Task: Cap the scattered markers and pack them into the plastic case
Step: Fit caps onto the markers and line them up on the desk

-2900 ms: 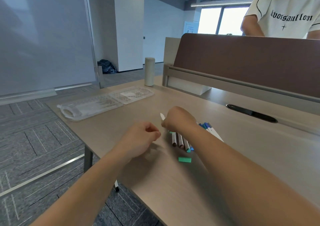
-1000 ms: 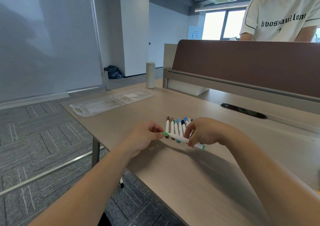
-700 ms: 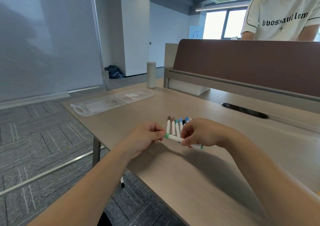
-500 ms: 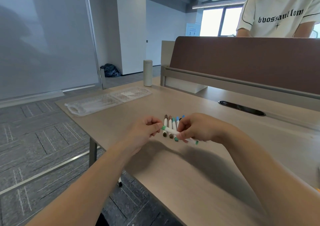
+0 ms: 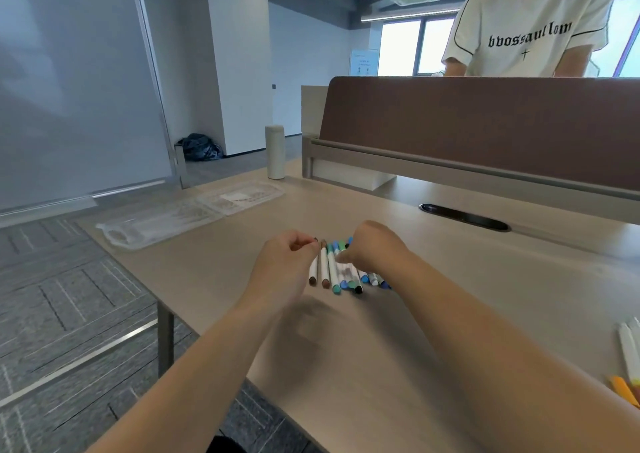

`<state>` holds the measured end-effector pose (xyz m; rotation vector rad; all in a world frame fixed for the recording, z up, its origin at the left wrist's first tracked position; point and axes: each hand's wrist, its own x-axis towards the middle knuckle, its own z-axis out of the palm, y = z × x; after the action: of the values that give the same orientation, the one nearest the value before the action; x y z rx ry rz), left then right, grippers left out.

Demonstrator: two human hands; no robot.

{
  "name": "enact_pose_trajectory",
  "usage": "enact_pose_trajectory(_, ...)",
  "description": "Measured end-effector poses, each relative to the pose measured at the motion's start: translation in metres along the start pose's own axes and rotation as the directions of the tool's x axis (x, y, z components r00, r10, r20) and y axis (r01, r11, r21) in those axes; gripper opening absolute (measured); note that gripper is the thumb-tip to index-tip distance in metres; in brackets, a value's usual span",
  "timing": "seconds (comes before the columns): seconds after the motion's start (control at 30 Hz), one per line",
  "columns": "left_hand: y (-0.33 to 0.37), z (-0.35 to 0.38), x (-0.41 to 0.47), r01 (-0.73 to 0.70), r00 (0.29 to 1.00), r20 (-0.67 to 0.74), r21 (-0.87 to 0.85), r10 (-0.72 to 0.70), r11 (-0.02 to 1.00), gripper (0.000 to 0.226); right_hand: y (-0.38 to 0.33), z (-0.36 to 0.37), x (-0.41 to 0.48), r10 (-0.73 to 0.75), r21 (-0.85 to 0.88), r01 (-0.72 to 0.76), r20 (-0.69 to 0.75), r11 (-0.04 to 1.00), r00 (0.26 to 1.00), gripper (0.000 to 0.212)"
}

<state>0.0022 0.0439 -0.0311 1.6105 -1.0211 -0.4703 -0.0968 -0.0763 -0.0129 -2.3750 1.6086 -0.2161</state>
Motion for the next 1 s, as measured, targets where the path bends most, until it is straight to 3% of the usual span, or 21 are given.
enact_pose_trajectory(0.33, 0.042, 0.052, -0.032, -0.069, 0.979, 0.194, 0.019, 0.064, 0.997, 0.016, 0.068, -0.044, -0.062, 0.029, 0.043, -0.025, -0.081, 0.999, 0.996, 0.032)
enact_pose_trajectory(0.6, 0.113, 0.148, -0.098, -0.319, 0.806, 0.547, 0.080, 0.226, 0.945, 0.017, 0.187, -0.098, -0.145, 0.173, -0.072, -0.182, -0.113, 0.981, 0.978, 0.036)
enact_pose_trajectory(0.77, 0.137, 0.203, -0.131, -0.379, 0.735, 0.626, 0.059, 0.262, 0.923, 0.014, 0.253, -0.115, -0.194, 0.317, -0.030, -0.323, -0.116, 0.946, 0.941, 0.025)
enact_pose_trajectory(1.0, 0.144, 0.247, -0.148, -0.457, 0.699, 0.671, 0.155, 0.246, 0.876, 0.010, 0.307, -0.119, -0.226, 0.354, -0.014, -0.358, -0.113, 0.934, 0.928, 0.017)
